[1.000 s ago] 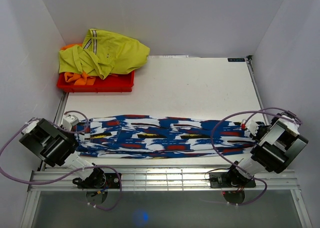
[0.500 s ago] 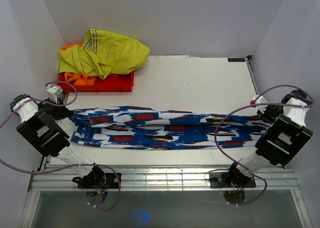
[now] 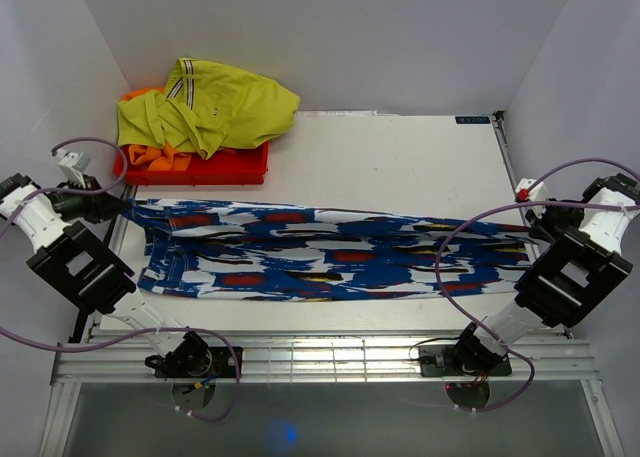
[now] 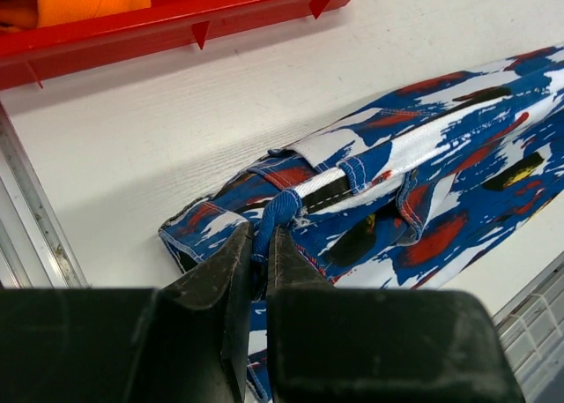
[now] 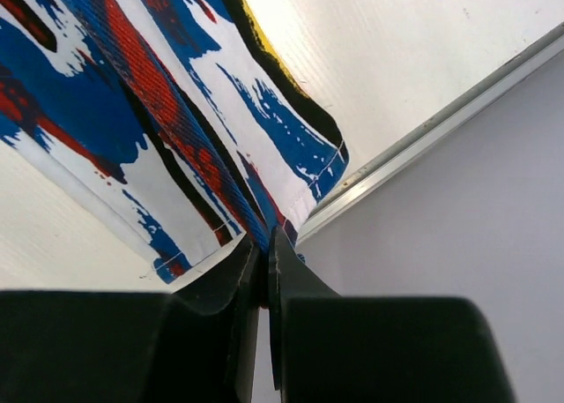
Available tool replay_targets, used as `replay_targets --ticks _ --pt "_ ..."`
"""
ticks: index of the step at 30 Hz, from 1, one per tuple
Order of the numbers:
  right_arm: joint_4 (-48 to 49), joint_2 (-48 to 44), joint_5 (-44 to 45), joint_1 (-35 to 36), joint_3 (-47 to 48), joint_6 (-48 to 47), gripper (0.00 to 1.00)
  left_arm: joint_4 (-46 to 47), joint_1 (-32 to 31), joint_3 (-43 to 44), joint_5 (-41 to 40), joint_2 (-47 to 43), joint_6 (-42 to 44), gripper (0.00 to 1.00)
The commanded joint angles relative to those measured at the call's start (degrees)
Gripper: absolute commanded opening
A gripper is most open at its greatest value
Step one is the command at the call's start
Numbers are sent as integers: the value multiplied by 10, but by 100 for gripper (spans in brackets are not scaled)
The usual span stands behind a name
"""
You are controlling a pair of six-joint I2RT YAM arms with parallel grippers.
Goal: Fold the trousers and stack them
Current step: Fold the trousers
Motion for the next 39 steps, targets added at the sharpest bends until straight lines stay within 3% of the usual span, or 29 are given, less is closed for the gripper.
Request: replay_targets --ticks 1,7,13,18,21,29,30,31,32,34,35,36,37,38,39 --pt "89 -2 77 -48 42 -27 8 69 75 53 -3 0 52 0" --pt "81 -1 80 -60 30 -53 8 15 101 50 -5 10 127 0" --pt "127 -14 96 -64 -42 -69 8 -16 107 -64 -70 -8 272 0" --pt "189 -23 131 -64 -144 -88 8 75 108 -236 -166 -47 338 0" --pt "213 -16 153 -65 -180 -92 8 125 108 -293 -210 -53 348 0" --pt "260 -2 179 -66 -220 -91 9 188 108 -326 -234 -52 348 1" --pt "259 -5 180 -66 -222 -93 12 173 108 -326 -231 -55 357 4" --pt "256 -8 181 -66 -224 -97 17 163 108 -327 -224 -60 367 16" --pt "253 -19 182 -66 -226 -100 36 152 110 -326 -219 -71 377 25" --pt "236 -33 177 -70 -226 -116 54 110 115 -322 -195 -84 416 43" --pt "229 -51 165 -73 -224 -123 65 83 121 -319 -184 -98 426 46" --pt "219 -61 157 -75 -221 -131 69 67 123 -315 -174 -104 447 48" --pt "199 -70 150 -79 -216 -142 71 51 126 -310 -150 -110 456 59" --pt "184 -84 132 -81 -199 -145 75 23 131 -296 -139 -116 462 62" --pt "169 -91 122 -81 -187 -146 77 8 134 -288 -129 -123 476 72"
